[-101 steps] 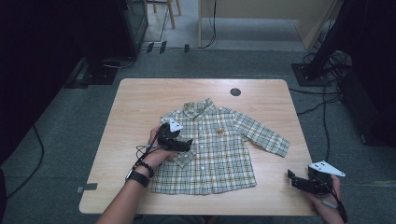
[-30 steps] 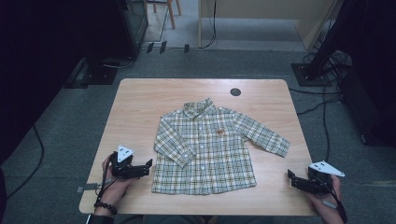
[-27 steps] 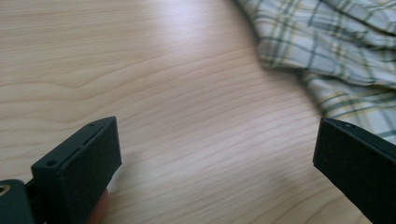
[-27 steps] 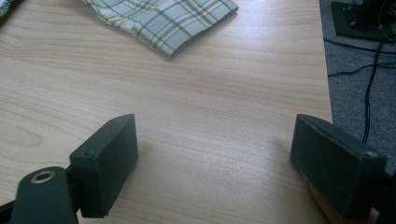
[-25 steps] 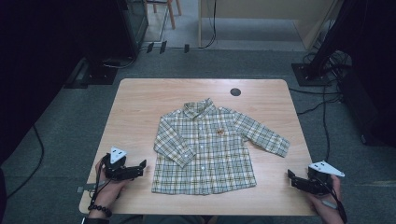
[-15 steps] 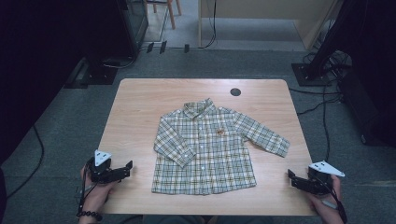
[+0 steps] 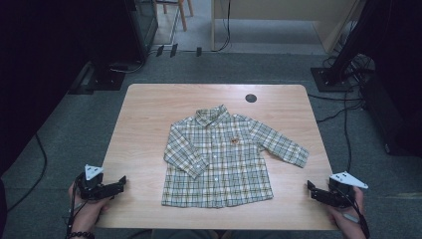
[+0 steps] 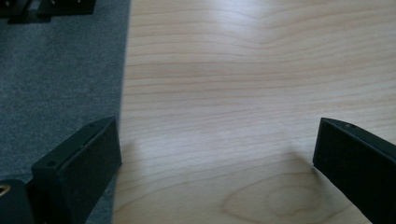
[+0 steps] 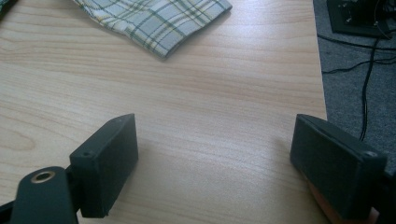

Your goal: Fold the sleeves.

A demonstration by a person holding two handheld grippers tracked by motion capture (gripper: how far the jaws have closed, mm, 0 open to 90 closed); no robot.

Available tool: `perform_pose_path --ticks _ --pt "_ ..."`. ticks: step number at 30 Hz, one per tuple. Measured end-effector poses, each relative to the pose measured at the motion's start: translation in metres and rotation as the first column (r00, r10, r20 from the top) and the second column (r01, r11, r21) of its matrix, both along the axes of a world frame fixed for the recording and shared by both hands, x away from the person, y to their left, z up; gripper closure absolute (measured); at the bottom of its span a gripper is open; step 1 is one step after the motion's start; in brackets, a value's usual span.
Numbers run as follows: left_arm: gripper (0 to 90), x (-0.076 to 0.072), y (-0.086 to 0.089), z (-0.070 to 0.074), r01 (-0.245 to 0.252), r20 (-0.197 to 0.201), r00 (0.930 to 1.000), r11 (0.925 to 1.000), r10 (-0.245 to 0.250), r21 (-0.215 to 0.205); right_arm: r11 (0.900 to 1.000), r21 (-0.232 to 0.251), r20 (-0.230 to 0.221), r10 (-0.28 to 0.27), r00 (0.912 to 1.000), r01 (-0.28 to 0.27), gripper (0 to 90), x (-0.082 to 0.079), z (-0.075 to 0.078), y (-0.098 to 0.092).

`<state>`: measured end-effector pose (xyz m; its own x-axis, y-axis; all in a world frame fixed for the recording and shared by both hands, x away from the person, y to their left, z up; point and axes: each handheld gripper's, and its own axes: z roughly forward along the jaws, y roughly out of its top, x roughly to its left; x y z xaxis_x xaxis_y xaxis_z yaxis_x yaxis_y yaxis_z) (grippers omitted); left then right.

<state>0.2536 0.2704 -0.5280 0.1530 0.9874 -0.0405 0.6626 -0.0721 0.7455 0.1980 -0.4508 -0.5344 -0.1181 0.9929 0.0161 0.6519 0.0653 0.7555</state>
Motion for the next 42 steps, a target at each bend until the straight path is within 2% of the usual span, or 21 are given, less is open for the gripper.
perform_pose_path --ticks 5,7,9,12,13,17,20,23,25,29,33,37,39,42 --pt "1.4 0.000 -0.006 0.000 0.054 -0.007 0.9985 0.9981 -0.054 0.030 1.000 -0.003 -0.001 -0.007 1.0000 0.007 15.2 0.002 0.000 0.000" --pt "1.4 0.000 -0.007 0.000 0.056 -0.010 0.9984 0.9975 -0.056 0.044 1.000 -0.008 0.003 -0.007 1.0000 0.007 15.2 0.003 0.000 0.000" --pt "1.4 0.000 -0.007 -0.001 0.059 -0.009 0.9982 0.9974 -0.059 0.042 0.999 -0.032 0.021 -0.006 0.9998 0.007 15.2 0.002 0.001 0.003" --pt "1.4 0.000 -0.007 0.000 0.061 -0.009 0.9981 0.9973 -0.061 0.040 0.996 -0.084 0.007 -0.015 0.9999 0.015 15.2 0.004 0.005 0.007" --pt "1.4 0.000 -0.008 -0.001 0.061 -0.010 0.9981 0.9971 -0.060 0.045 0.997 -0.079 -0.004 -0.015 0.9999 0.015 15.2 0.005 0.008 0.009" --pt "1.4 0.001 -0.009 -0.001 0.060 -0.012 0.9982 0.9970 -0.059 0.050 0.999 -0.043 0.011 -0.004 0.9999 0.004 13.7 0.014 0.021 0.017" --pt "1.4 0.001 -0.009 -0.001 0.060 -0.012 0.9982 0.9970 -0.059 0.049 1.000 -0.025 -0.003 0.000 1.0000 0.000 12.0 0.024 0.026 0.022" --pt "1.4 0.001 -0.008 -0.001 0.060 -0.009 0.9982 0.9973 -0.060 0.041 1.000 -0.002 0.004 0.002 1.0000 -0.002 12.0 0.032 0.030 0.026" --pt "1.4 0.001 -0.008 -0.001 0.061 -0.009 0.9981 0.9973 -0.061 0.040 1.000 -0.004 0.009 -0.003 1.0000 0.003 12.3 0.040 0.032 0.030" --pt "1.4 0.001 -0.008 0.000 0.061 -0.009 0.9981 0.9974 -0.061 0.039 0.999 -0.007 0.017 -0.036 0.9992 0.036 18.8 0.057 0.034 0.033" --pt "1.4 0.001 -0.008 0.000 0.061 -0.009 0.9981 0.9974 -0.061 0.039 0.996 -0.002 0.014 -0.091 0.9957 0.091 23.9 0.073 0.030 0.032" --pt "1.4 0.001 -0.008 0.000 0.061 -0.009 0.9981 0.9974 -0.061 0.039 0.994 0.008 -0.002 -0.109 0.9940 0.109 23.9 0.084 0.025 0.035" --pt "1.4 0.001 -0.008 -0.001 0.061 -0.009 0.9981 0.9973 -0.061 0.040 0.992 0.015 0.004 -0.123 0.9924 0.123 23.9 0.088 0.023 0.036" --pt "1.4 0.001 -0.008 0.000 0.062 -0.009 0.9981 0.9973 -0.061 0.039 0.985 0.009 -0.008 -0.175 0.9846 0.175 24.5 0.092 0.019 0.034"
